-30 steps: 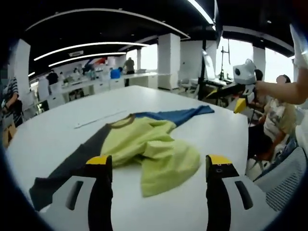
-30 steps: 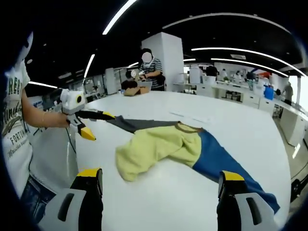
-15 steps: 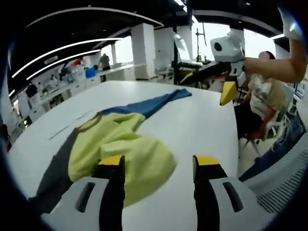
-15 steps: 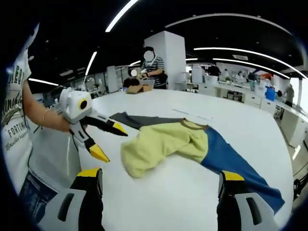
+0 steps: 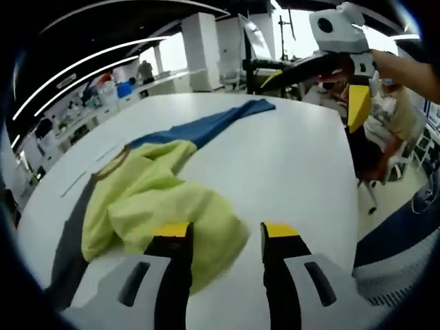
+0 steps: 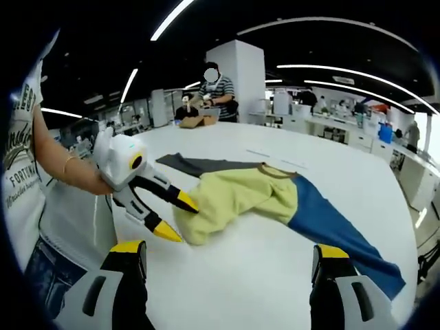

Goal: Fold the garment on the visible template until the final outline fits inside the template.

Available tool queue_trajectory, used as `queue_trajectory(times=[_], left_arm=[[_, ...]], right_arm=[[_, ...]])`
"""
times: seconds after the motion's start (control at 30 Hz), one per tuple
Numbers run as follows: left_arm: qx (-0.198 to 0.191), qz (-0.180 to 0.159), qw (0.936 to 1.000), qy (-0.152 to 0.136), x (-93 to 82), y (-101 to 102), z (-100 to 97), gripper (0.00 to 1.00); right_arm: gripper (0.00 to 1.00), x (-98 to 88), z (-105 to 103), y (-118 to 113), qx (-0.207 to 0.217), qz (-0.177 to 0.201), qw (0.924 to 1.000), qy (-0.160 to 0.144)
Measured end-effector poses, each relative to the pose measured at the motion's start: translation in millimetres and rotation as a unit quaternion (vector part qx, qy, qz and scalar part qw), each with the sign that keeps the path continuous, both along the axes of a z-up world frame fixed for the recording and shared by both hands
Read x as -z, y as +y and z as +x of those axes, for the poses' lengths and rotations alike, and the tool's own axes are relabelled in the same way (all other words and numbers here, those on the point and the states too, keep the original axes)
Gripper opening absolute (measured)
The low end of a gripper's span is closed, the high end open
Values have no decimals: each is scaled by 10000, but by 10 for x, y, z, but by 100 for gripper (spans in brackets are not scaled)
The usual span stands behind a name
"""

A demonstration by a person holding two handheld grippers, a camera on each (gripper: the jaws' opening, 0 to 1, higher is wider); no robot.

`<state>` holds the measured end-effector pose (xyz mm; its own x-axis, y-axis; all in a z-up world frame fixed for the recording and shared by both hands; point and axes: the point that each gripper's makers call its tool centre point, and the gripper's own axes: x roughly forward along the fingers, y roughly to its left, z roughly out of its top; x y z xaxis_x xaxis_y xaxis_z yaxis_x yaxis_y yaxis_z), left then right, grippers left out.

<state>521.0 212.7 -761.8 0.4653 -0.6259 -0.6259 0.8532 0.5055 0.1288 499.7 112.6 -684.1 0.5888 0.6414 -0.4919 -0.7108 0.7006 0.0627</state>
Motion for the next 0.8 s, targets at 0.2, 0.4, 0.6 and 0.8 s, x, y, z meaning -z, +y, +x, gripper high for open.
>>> queue_trajectory(times=[0.2, 0.4, 0.6, 0.8], left_arm=[[-112, 423, 9990, -35, 140, 43, 96, 30], [-258, 508, 9984, 44, 199, 74, 168, 19], [-412, 266, 9987, 107, 118, 95, 204, 3], [-337, -118, 9994, 24, -179, 112, 221, 2]], right_arm=[[99, 28, 16, -31, 70, 76, 9999, 23], [99, 70, 15, -84, 180, 113, 9997, 80], [99, 77, 34, -118, 281, 119, 9995, 70], [98, 26, 56, -76, 270, 220, 9994, 10]])
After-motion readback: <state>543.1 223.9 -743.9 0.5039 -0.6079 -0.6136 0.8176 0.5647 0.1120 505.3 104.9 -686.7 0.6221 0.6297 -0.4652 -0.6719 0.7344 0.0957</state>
